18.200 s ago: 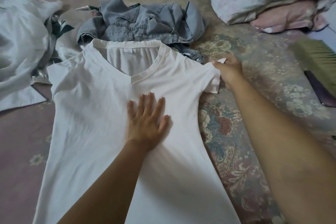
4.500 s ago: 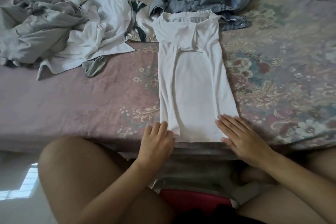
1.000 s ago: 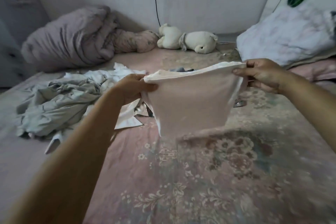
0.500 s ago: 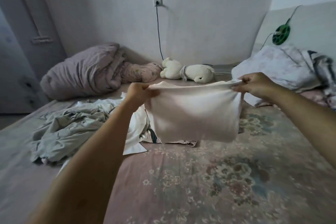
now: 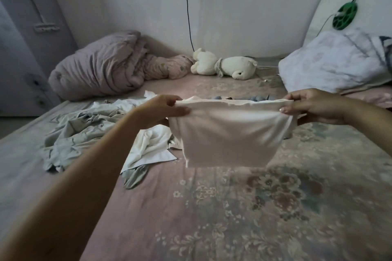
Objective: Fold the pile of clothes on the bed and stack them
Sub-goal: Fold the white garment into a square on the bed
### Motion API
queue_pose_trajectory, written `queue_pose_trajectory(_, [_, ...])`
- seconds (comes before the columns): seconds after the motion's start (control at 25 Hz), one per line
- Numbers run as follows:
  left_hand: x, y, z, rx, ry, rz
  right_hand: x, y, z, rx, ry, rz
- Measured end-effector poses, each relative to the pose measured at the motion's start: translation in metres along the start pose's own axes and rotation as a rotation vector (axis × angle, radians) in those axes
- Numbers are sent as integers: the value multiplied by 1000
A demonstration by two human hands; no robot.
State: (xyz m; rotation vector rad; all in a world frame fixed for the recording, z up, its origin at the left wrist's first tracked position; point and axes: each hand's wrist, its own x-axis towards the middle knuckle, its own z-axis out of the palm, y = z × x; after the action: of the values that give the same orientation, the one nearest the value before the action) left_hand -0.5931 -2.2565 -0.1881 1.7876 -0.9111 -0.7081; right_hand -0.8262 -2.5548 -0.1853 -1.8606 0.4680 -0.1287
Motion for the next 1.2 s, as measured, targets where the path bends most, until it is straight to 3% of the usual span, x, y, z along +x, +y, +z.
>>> queue_pose_trajectory(0.16, [-6,-28,6,-75,-129,-127,6,31,-1,116,-163,110])
queue_pose_trajectory(0.32, [25,-92,11,48,-167,-326,41,71,22,81,-156,237])
queue_pose_trajectory(0.44, [52,-157,39,311,46,-366,75,129,53,-236,26,289])
queue_pose_trajectory(0.52, [62,-188,66,581,193,-349,88,170,78,-640,204,252])
queue_pose_trajectory(0.56, [61,-196,82,702,240,-322,87,183,94,-840,248,196])
queue_pose_trajectory(0.64, [48,-207,117,865,217,-168,71,205,129,-930,180,-39])
queue_pose_trajectory(0.72, [13,-219,156,973,18,105,39,237,157,-959,-68,-275])
queue_pose_trajectory(0.84, [-49,-262,186,1150,-119,477,-8,279,159,-1199,-199,-409])
queue_pose_trajectory(0.96, [-76,-285,179,1188,-105,518,-32,278,148,-1176,-158,-352])
queue_pose_trajectory(1.2, [-90,-284,165,1212,-159,622,-61,286,134,-1288,-352,-570])
